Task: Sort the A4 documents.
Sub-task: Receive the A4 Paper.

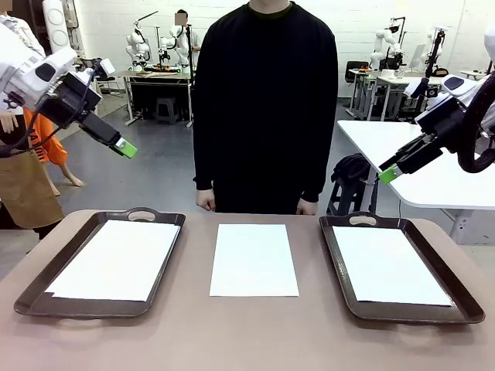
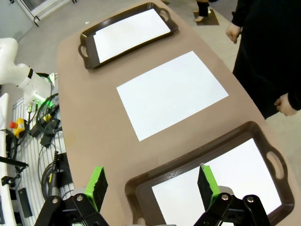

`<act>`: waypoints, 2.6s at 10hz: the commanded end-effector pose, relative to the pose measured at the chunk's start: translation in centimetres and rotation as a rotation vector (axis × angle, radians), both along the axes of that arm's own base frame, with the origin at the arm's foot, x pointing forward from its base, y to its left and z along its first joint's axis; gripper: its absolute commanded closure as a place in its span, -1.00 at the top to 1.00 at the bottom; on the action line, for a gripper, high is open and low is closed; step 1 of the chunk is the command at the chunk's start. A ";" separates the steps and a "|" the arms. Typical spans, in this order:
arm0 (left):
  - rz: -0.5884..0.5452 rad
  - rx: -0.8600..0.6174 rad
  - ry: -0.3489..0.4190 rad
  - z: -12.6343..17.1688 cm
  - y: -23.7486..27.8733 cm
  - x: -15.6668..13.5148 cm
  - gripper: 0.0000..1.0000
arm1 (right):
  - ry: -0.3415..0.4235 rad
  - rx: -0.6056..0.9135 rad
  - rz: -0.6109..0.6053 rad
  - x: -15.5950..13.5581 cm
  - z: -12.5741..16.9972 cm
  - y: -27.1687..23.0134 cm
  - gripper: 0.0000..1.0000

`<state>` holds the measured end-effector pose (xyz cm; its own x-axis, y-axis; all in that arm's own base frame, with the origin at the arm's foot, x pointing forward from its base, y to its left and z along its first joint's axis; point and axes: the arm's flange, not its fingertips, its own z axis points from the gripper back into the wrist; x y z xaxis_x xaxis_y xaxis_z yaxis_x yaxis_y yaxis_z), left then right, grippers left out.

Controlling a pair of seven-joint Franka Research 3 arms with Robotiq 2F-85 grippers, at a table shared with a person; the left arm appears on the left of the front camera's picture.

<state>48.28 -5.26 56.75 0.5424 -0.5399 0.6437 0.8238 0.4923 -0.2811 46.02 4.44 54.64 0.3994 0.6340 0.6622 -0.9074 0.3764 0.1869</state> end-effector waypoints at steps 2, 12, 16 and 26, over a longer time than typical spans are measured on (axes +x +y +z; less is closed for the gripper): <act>0.025 -0.026 -0.012 0.4 1.4 -0.3 1.00 | 0.001 0.002 0.004 0.0 0.0 0.0 1.00; 0.027 -0.005 -0.011 0.8 1.6 -0.3 1.00 | 0.001 0.002 0.004 0.0 0.0 0.0 1.00; 0.027 -0.005 -0.011 0.8 1.6 -0.3 1.00 | 0.001 0.002 0.004 0.0 0.0 0.0 1.00; 0.027 -0.005 -0.011 0.8 1.6 -0.3 1.00 | 0.001 0.002 0.004 0.0 0.0 0.0 1.00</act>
<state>47.96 -3.61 57.59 0.5498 -0.5208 0.6530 0.8125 0.5147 -0.2737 46.02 4.43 54.64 0.3995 0.6339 0.6622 -0.9074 0.3765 0.1869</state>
